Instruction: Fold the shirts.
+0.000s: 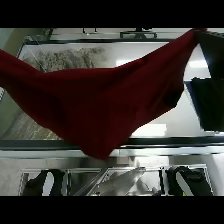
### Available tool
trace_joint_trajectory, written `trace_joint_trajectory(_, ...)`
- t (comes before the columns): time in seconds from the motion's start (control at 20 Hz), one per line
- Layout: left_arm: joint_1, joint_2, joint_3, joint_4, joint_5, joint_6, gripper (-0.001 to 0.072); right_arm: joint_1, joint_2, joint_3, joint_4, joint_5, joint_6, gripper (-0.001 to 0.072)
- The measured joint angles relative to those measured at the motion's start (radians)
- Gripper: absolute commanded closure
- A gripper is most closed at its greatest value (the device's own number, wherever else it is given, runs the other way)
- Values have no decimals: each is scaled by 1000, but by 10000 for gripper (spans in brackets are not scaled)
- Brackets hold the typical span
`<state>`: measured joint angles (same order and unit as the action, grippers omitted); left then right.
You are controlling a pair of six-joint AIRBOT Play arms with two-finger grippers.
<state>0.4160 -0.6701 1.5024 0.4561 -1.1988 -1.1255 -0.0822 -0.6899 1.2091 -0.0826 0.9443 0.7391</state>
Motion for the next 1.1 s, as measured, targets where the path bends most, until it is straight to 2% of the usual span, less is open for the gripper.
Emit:
trace_joint_trajectory(0.25,-119,-266,14,44,-32,20,688,-1,-242,0,-10,7,-7,699)
trace_joint_trajectory(0.45,-224,-560,17,164,22,36,688,-2,-516,0,14,-50,-35,697)
trace_joint_trajectory(0.5,-238,-633,17,185,50,43,686,-3,-581,0,50,-69,-65,674)
trace_joint_trajectory(0.55,-245,-690,19,196,76,50,600,-6,-636,0,103,-88,-108,483)
trace_joint_trajectory(0.6,-247,-747,28,208,101,58,313,-12,-675,0,159,-102,-149,361)
trace_joint_trajectory(0.65,-240,-795,42,220,115,61,-2,-24,-709,0,223,-114,-196,339)
trace_joint_trajectory(0.75,-210,-860,82,237,97,61,-4,-61,-739,0,281,-113,-252,340)
trace_joint_trajectory(0.85,-158,-901,127,251,18,31,-4,-118,-739,1,252,-87,-251,339)
trace_joint_trajectory(1.0,-78,-924,140,307,-132,-44,-3,-212,-729,2,58,-30,-114,339)
trace_joint_trajectory(1.1,-37,-907,66,335,-227,-78,-3,-255,-732,1,-126,19,-4,340)
